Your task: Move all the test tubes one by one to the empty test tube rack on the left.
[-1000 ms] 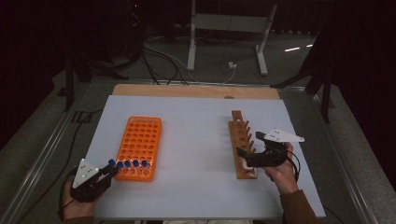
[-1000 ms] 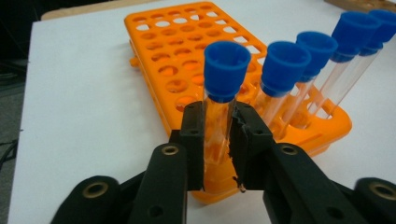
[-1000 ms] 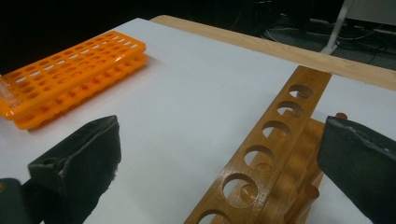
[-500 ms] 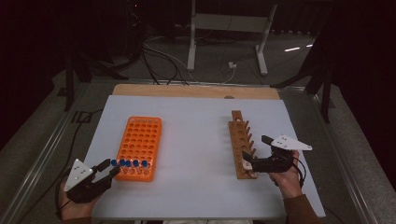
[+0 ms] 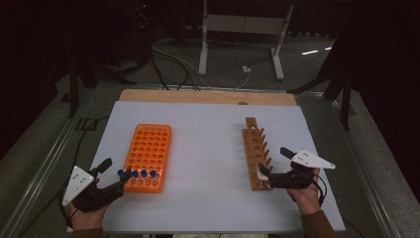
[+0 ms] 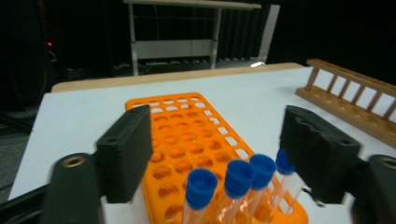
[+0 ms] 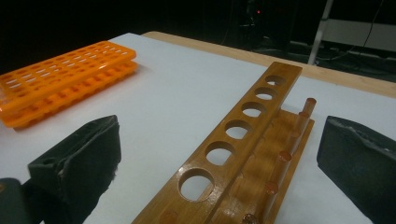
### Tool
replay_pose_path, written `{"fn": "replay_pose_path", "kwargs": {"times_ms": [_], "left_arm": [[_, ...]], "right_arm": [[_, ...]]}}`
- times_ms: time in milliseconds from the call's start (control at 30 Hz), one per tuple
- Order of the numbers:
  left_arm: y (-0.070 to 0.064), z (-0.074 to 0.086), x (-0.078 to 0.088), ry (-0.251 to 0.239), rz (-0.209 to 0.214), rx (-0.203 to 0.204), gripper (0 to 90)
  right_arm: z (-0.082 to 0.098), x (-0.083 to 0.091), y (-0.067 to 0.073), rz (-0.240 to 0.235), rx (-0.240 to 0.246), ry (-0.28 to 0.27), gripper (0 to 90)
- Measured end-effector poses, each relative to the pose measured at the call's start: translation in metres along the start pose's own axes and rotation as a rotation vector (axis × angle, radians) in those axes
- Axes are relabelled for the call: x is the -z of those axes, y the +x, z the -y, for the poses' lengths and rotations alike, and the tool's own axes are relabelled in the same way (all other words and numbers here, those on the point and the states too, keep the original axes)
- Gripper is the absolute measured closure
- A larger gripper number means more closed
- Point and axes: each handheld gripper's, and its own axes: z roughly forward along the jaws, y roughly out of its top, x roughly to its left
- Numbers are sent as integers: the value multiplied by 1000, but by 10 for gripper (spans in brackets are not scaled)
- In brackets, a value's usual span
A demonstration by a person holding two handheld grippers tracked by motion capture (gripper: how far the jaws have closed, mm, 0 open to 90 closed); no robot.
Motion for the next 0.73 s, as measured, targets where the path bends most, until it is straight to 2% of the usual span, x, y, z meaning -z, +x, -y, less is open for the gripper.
{"fn": "replay_pose_path", "kwargs": {"times_ms": [167,367,733], "left_arm": [[-4,-1,-4,-11,-25,13,165],[-8,0,-9,28,-49,7,13],[-5,2,-7,56,-73,20,7]], "right_arm": [[1,0,4,-4,8,-21,0],[4,0,7,-5,12,-35,0],[9,4,3,16,5,-43,0]]}}
